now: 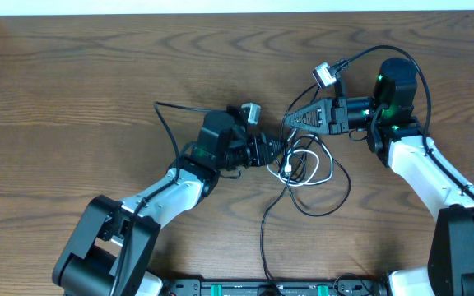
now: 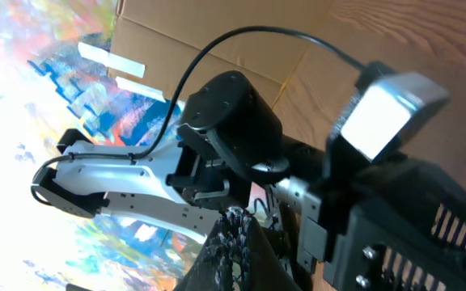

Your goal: Untangle cables

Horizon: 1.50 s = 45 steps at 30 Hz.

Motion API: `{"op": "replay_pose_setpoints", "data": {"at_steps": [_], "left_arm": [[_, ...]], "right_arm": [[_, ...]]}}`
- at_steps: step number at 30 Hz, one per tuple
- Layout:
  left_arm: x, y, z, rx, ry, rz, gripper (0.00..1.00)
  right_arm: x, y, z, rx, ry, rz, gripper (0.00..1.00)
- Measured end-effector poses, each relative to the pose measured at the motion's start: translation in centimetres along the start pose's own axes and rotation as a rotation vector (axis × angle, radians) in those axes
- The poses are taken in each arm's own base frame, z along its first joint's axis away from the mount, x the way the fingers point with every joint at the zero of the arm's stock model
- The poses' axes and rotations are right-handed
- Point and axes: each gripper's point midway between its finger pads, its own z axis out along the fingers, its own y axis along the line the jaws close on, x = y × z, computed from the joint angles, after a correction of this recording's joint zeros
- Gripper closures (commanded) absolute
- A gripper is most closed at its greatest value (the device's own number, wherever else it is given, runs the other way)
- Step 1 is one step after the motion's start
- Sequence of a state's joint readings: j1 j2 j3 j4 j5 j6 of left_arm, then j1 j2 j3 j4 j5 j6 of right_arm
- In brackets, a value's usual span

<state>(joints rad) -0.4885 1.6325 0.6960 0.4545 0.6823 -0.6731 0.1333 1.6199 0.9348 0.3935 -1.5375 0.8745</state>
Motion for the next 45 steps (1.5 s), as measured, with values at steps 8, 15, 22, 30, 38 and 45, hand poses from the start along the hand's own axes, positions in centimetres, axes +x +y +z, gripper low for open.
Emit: {"op": "replay_pose_setpoints", "data": {"at_steps": [8, 15, 22, 30, 38, 45], "left_arm": [[3.9, 1.2, 0.6, -0.082, 0.124, -0.057, 0.90], [5.3, 4.7, -0.5, -0.250, 0.168, -0.135, 0.92], [5.8, 9.4, -4.0, -0.435, 0.199, -0.243, 0.92], [6.2, 15.4, -10.1, -0.651, 0.193, -0.422, 0.93], [4.7, 19.6, -16.2, -0.799, 0.070, -0.596, 0.92], [4.1, 22.5, -21.0, -0.857, -0.042, -0.743, 0.93]], "right_arm": [[0.0, 0.0, 0.0, -0.001, 0.002, 0.003, 0.99], [0.1, 0.0, 0.1, -0.001, 0.003, 0.008, 0.99], [0.2, -0.1, 0.1, -0.001, 0.002, 0.027, 0.99], [-0.3, -0.2, -1.0, 0.010, -0.026, 0.018, 0.99], [-1.3, -0.6, -3.3, 0.036, -0.087, 0.017, 0.99], [-2.3, -1.1, -6.1, 0.066, -0.160, 0.017, 0.99]]}}
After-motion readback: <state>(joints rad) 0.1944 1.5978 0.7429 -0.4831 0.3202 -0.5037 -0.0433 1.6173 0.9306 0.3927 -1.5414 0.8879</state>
